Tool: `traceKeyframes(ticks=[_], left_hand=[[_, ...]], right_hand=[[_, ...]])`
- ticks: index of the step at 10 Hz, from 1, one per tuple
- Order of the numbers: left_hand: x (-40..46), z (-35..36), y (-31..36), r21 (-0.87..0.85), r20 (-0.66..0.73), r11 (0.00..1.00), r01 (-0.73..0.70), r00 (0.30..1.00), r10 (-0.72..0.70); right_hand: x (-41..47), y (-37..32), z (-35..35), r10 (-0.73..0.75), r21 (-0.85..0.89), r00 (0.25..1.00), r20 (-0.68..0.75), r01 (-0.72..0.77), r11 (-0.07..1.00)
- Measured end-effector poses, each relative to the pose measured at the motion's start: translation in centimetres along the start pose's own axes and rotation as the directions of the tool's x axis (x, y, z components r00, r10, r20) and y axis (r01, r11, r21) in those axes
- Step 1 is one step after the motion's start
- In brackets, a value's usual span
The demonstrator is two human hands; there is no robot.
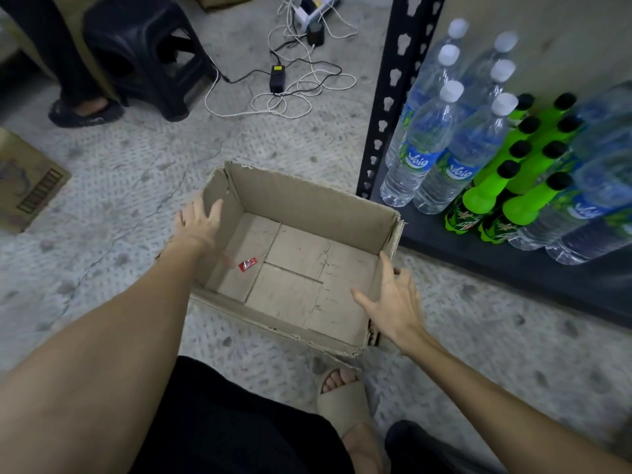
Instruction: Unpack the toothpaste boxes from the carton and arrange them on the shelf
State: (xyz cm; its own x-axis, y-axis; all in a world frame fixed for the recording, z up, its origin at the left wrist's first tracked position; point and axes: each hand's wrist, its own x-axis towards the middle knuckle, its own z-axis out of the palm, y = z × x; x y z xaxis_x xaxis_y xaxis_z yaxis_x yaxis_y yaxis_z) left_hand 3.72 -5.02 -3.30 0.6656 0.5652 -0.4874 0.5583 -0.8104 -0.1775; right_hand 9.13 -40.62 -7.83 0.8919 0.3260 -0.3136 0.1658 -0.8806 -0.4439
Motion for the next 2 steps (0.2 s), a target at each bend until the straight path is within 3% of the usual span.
traceKeyframes(ticks=[2], left_hand=[[-2.1, -2.5, 3.4, -0.007, 0.215, 1.000, -0.007, 0.977, 0.008]], right_hand=[[-1.1, -0.3, -4.3, -0.045, 0.173, 0.992, -0.115, 0.064, 0.983]])
